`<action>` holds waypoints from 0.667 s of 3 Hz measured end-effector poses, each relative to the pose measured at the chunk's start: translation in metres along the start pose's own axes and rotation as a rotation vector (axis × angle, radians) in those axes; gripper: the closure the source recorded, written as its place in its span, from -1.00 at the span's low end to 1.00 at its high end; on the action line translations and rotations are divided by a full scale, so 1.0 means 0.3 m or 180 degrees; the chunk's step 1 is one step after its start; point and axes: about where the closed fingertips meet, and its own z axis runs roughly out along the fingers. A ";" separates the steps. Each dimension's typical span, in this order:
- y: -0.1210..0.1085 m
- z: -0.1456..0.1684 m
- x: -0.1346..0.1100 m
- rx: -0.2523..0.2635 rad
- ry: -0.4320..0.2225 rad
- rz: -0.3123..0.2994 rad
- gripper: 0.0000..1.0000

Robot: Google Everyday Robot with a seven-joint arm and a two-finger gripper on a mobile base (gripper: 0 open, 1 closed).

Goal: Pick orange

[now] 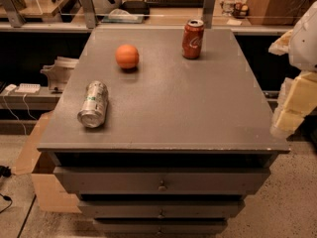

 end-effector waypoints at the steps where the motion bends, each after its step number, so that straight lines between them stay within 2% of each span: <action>1: 0.000 0.000 0.000 0.0001 0.0000 0.0000 -1.00; 2: -0.057 0.063 -0.055 0.0006 -0.0333 0.0097 -1.00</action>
Offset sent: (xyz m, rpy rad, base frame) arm 0.0844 0.0425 -0.0322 0.3572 -0.0708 -0.0118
